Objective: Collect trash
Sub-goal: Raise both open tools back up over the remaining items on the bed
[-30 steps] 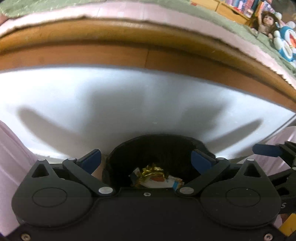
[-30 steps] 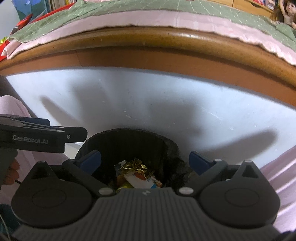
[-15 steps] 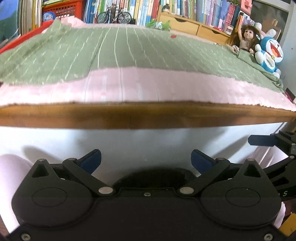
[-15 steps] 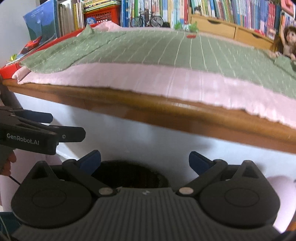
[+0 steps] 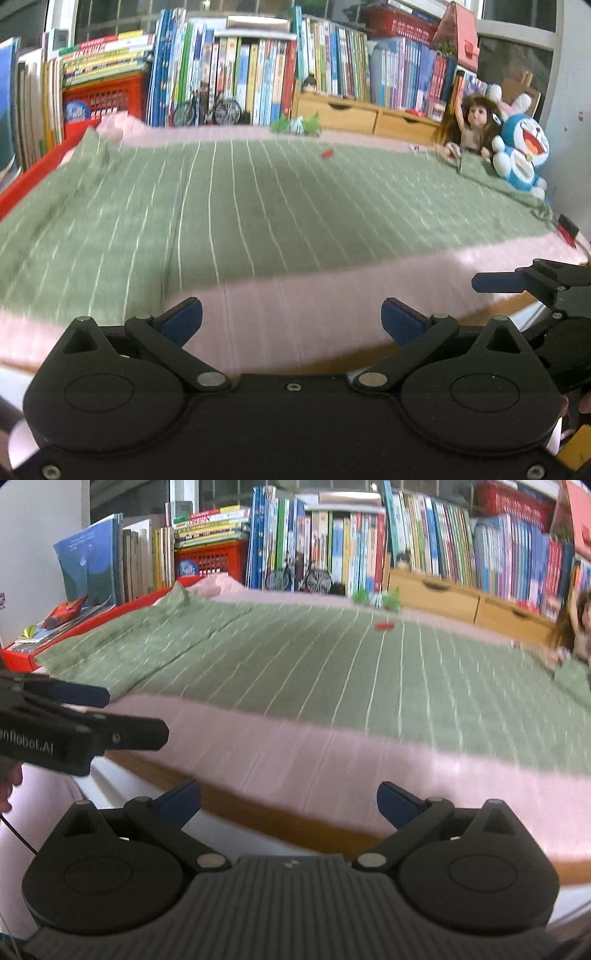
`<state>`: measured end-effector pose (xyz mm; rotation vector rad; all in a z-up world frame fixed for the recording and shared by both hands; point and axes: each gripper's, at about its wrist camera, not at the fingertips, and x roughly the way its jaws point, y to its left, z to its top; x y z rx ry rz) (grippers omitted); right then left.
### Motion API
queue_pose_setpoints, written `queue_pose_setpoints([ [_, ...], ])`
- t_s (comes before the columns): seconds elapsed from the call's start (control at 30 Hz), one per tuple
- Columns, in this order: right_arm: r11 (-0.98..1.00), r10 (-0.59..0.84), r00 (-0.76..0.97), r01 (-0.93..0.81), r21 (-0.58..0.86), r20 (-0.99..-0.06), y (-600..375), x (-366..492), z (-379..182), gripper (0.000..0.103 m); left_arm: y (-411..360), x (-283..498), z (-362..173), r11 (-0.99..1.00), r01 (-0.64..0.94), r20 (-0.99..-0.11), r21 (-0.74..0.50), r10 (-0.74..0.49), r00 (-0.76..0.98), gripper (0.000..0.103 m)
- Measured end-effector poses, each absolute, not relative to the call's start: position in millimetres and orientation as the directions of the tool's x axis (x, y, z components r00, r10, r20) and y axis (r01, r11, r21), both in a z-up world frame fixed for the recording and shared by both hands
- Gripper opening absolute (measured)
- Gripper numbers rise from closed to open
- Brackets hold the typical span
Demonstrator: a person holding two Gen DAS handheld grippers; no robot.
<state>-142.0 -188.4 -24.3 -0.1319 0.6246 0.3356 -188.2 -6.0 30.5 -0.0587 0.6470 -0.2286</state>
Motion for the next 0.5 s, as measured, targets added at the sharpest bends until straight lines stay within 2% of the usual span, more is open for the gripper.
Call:
queue_pose_setpoints([
  [0.17, 0.929, 0.277, 0.780, -0.366, -0.050, -0.561, -191.4, -116.4, -7.4, 0.103, -5.5, -156.8, 50.4, 0.976, 0.196, -0.540, -0.094, -0.216, 0.813, 0.103],
  [0.4, 0.937, 0.344, 0.809, -0.326, 0.123, -0.478, -218.7, -73.4, 21.0, 0.103, -2.4, -109.2, 67.8, 0.979, 0.191, -0.496, -0.074, -0.202, 0.844, 0.103],
  [0.5, 0.951, 0.307, 0.833, -0.288, 0.112, -0.461, -226.9, -55.9, 27.5, 0.103, -2.3, -89.5, 73.7, 0.981, 0.188, -0.475, -0.054, -0.191, 0.859, 0.103],
])
